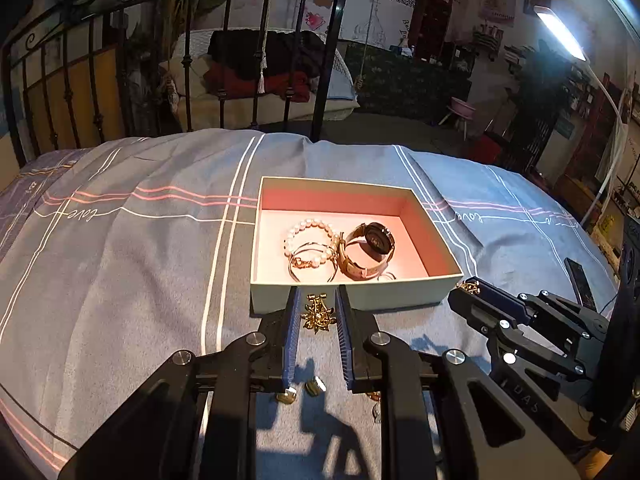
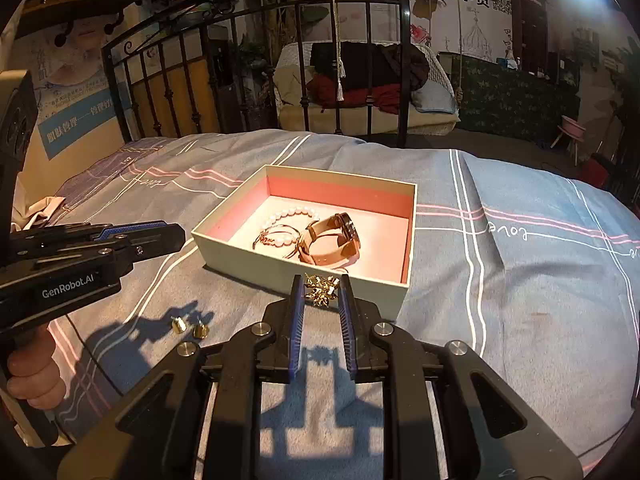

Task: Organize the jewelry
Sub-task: 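Carry both gold flower pieces into the box and open both tools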

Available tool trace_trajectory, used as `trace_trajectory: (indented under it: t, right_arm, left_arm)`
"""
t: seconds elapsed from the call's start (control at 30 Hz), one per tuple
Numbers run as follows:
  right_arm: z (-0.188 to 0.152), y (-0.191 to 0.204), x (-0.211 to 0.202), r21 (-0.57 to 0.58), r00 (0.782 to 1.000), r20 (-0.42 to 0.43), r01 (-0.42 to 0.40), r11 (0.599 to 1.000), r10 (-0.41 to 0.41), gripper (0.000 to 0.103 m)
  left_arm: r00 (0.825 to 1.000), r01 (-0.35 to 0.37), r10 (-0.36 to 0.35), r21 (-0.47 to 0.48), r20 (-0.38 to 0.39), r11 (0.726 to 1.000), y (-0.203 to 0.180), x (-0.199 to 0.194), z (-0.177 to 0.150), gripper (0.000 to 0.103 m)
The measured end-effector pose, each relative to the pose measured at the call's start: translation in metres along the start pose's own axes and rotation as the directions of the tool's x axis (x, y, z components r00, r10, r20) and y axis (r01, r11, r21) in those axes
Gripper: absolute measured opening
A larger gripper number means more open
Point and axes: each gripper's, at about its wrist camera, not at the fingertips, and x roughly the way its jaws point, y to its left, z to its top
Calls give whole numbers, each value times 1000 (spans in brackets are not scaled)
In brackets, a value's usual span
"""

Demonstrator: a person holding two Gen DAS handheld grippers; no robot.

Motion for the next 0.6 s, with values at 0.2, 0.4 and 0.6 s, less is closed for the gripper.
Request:
trace_trajectory:
  t: [0.2,0.4,0.6]
  right_arm:
    - [33,-7,22,3,1000,5,27,1000,-27,18]
    - [60,-14,47,10,999,-14,52,999,-52,18]
    - [68,-20,72,1,996,-65,61,998,-60,18]
  left_arm:
    - [1000,-27,27,-6,7,1000,-7,25,39,17]
    - [999,-37,37,1,-30,999,-9,52,71,17]
    - [995,-50,51,7,-87,999,-6,76,81,17]
